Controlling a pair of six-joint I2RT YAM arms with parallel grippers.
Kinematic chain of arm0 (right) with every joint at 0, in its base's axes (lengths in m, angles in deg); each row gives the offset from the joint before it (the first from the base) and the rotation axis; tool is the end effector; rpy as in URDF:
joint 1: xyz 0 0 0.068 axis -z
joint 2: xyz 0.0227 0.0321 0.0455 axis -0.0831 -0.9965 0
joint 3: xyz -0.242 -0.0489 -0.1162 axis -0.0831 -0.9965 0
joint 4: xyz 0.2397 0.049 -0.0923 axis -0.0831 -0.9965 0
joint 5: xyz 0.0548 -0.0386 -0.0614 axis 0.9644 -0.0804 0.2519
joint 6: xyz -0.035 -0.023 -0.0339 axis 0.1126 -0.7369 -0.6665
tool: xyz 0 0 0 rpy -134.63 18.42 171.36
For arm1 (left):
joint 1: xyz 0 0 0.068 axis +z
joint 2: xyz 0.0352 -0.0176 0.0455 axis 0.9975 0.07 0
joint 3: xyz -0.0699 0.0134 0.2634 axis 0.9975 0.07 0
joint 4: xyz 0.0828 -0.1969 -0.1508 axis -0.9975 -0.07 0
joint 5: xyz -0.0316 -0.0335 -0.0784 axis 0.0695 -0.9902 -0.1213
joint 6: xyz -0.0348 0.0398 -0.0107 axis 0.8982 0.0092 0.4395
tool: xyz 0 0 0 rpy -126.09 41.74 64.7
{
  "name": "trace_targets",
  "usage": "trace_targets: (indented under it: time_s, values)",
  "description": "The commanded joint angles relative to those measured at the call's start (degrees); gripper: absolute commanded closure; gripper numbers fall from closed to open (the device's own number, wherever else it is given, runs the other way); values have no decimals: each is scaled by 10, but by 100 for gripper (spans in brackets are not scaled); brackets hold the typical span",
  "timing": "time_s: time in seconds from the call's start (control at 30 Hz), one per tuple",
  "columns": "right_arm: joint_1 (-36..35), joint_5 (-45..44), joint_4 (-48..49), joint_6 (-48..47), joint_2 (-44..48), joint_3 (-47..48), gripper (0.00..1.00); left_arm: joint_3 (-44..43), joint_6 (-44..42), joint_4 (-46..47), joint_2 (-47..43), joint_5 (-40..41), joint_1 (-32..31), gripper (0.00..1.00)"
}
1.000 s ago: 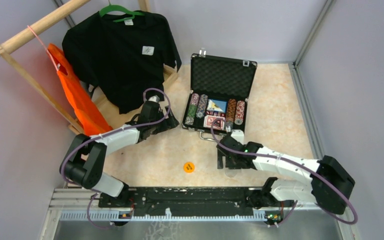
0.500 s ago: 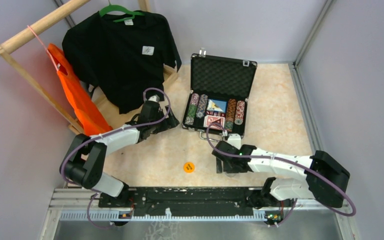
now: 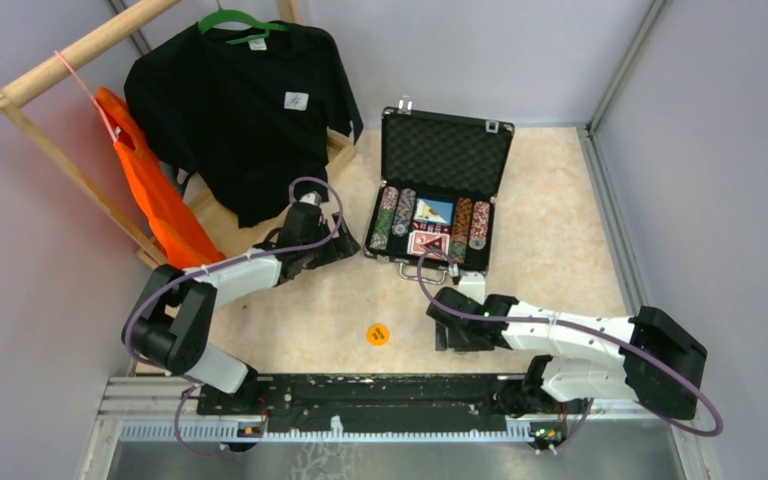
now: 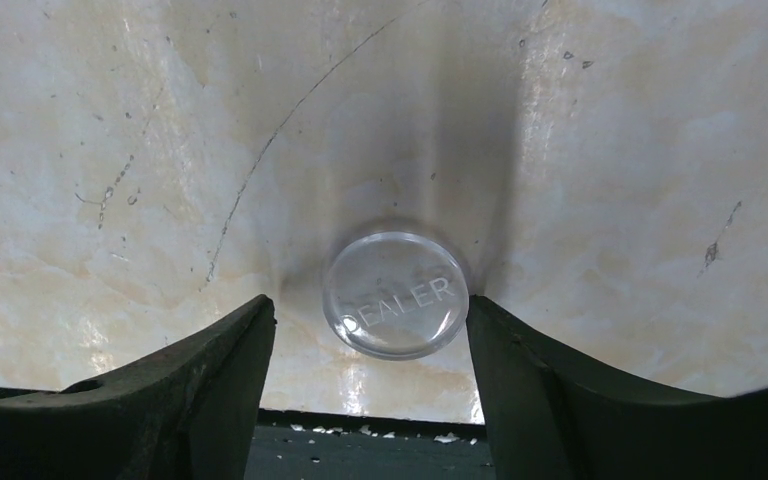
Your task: Pack up texas hold em set
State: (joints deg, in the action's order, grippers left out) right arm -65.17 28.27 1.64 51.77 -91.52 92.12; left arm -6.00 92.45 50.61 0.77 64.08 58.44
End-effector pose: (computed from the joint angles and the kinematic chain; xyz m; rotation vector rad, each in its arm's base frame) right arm 0.0973 0.1484 0.1606 -0.0139 2.7185 0.1178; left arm 0.2687 -0.1399 0.1732 -0.1946 2.3484 -0.5643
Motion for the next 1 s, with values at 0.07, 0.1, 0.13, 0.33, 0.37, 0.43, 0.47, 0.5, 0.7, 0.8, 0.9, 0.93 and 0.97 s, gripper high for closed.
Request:
trace_targets:
  time_s: [0.07,0.1,0.13,0.33,0.37,0.43,0.47,0.5,0.7,0.8,0.9,0.93,0.97]
  values:
    - [-16,-3,1,9,13,-4,30,-14,6,14,10,-11,-4,9]
    - [-16,-5,2,11,11,-6,31,-15,6,14,10,-12,-4,9]
    - [-16,-6,3,12,9,-7,32,-15,6,14,10,-12,-4,9]
    - [-16,-8,6,16,-18,-2,37,-16,5,13,11,-11,-4,9]
    - [-16,-11,3,17,-24,0,37,-16,5,14,11,-11,-4,9]
    - [-16,-17,-6,21,-33,4,39,-15,5,13,11,-11,-5,9]
    - [-16,-21,-10,23,-37,6,40,-16,5,13,11,-10,-4,9]
    - [-16,-24,-14,25,-40,9,41,-15,5,13,11,-10,-4,9]
    - [-16,-32,-17,31,-45,13,45,-16,4,12,11,-9,-4,9]
    - [-16,-34,-19,33,-46,12,49,-15,4,13,11,-9,-4,9]
    - [-16,-37,-23,34,-44,13,51,-16,4,13,11,-9,-4,9]
    - [-16,-39,-24,35,-43,15,51,-16,4,12,11,-9,-4,9]
    - [-16,-40,-23,35,-41,17,52,-16,4,13,11,-9,-5,9]
